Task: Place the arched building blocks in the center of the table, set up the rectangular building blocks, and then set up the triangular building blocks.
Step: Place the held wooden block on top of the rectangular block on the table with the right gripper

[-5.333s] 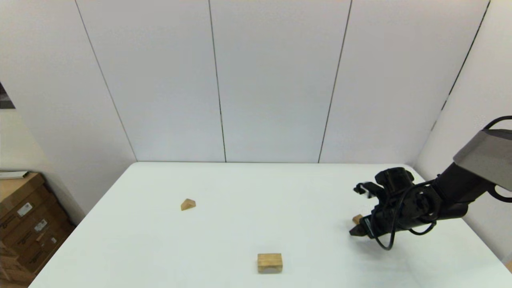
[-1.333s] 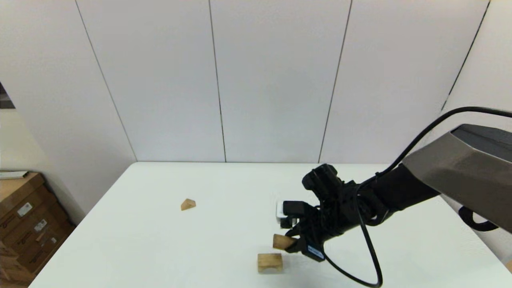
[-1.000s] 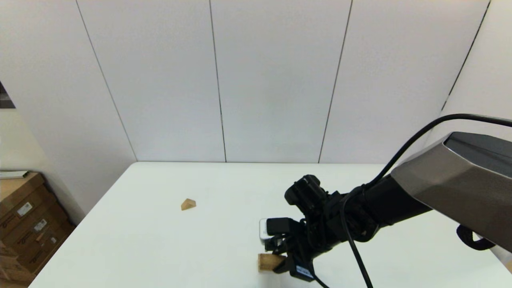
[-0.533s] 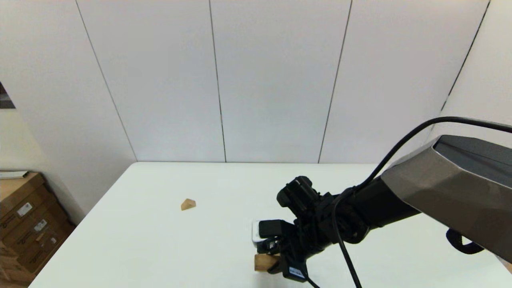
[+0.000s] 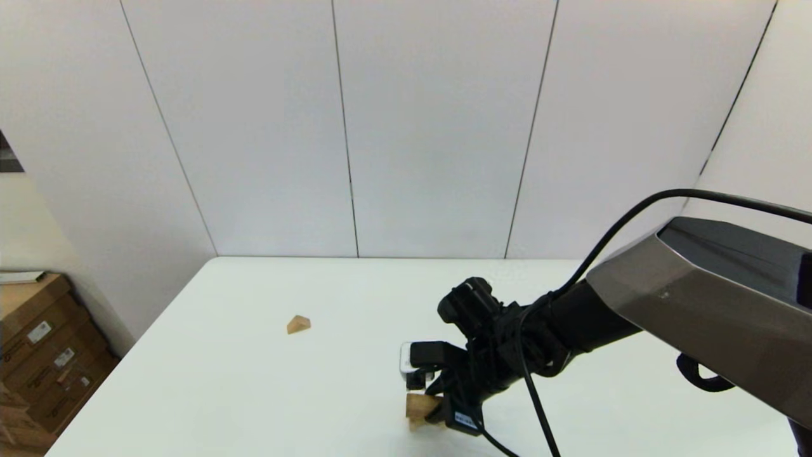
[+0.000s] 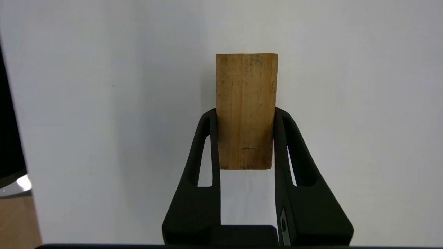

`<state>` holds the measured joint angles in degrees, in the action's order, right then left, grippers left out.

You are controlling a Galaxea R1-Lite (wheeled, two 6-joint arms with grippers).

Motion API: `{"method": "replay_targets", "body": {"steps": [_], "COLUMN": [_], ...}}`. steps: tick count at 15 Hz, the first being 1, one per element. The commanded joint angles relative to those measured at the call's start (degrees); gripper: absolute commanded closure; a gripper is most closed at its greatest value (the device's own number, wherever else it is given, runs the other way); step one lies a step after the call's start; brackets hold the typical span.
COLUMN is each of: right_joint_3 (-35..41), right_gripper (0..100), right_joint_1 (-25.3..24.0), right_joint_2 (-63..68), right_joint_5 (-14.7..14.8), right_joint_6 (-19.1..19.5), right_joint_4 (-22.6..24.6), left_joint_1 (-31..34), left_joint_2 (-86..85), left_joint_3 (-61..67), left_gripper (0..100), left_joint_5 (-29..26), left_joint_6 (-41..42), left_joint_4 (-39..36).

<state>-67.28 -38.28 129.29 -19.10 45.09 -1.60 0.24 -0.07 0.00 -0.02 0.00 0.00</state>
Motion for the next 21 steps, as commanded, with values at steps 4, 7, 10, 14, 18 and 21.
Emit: {"method": "replay_targets", "body": {"steps": [4,7,10,14,18,21], "right_joint_3": [-0.1,0.1,0.7,1.3,1.3,1.3], "right_gripper": [100,100,100,100,100,100], "right_joint_1": [0.7,0.8,0.6,0.3,-0.4,-0.4], "right_joint_2": [0.2,-0.1,-0.7,-0.5,0.0,0.1], "right_joint_5": [1.3,1.4,1.3,1.4,1.4,1.4], "right_joint_6": [0.7,0.8,1.0,1.3,1.3,1.3], "right_joint_4": [-0.1,-0.5,-0.5,-0.3,-0.2,0.0], "left_joint_1": [0.0,0.0,0.0,0.0,0.0,0.0], "left_joint_2": [0.1,0.1,0.1,0.1,0.1,0.1], "left_joint_3": [0.0,0.0,0.0,0.0,0.0,0.0], "left_gripper": [0,0,0,0,0,0], "left_joint_5": [-0.1,0.0,0.0,0.0,0.0,0.0], "left_joint_6": [0.0,0.0,0.0,0.0,0.0,0.0], "left_joint_4": [0.0,0.0,0.0,0.0,0.0,0.0]}}
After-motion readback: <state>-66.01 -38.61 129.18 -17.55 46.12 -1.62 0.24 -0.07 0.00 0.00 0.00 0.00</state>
